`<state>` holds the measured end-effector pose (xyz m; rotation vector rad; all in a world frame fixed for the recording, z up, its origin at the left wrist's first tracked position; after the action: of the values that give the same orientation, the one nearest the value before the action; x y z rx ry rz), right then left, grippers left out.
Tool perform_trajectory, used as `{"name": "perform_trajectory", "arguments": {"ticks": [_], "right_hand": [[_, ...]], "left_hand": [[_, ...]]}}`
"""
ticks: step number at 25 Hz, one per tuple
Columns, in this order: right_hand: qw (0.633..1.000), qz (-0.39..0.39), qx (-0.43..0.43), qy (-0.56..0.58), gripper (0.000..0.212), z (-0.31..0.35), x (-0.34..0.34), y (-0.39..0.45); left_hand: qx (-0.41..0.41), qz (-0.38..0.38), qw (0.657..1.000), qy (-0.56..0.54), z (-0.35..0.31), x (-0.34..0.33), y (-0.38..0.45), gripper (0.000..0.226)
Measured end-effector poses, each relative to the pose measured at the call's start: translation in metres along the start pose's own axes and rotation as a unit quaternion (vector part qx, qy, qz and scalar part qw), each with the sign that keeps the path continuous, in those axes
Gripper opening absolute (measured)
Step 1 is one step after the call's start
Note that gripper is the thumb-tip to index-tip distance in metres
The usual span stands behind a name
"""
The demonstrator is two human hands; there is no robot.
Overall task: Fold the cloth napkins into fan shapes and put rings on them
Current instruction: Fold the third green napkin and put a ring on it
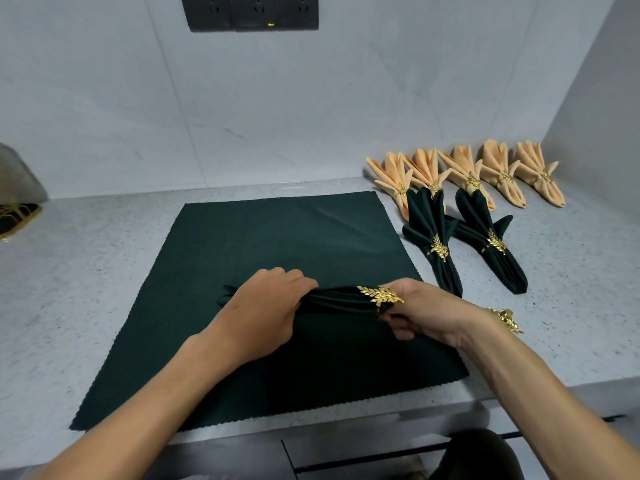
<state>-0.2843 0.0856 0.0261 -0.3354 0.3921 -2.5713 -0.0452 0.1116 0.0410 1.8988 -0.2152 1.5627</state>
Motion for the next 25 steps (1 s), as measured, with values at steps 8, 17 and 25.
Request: {"name": "perform_trajectory", "arguments": {"ticks": [8, 17, 25], "right_hand": [[0.995, -0.062, 0.017, 0.076, 0.026, -0.004, 0.004, 0.003], [0.913, -0.199, 0.190, -0.301, 0.043, 0.008, -0.001, -0.013], [0.863, -0.178, 0.280, -0.381, 0.039, 0.010, -0.020, -0.006]], "left_hand": [[0.043, 0.001, 0.998, 0.036, 0.007, -0.006, -0.001, 0.035], [0.033, 0.026, 0.998, 0.050, 0.002, -0.005, 0.001, 0.035], [0.016, 0.063, 0.998, 0.026, -0.012, 0.002, 0.002, 0.028]]}}
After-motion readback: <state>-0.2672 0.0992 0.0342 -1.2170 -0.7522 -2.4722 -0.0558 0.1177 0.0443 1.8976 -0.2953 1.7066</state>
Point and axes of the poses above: each hand's wrist, its own y-axis towards the middle knuckle, its own x-axis out of the back of the hand, z = x × y, the point moved 2 cm from there along y, towards the middle knuckle, and after that the axes turned 4 degrees about -z, right-handed, at the moved point
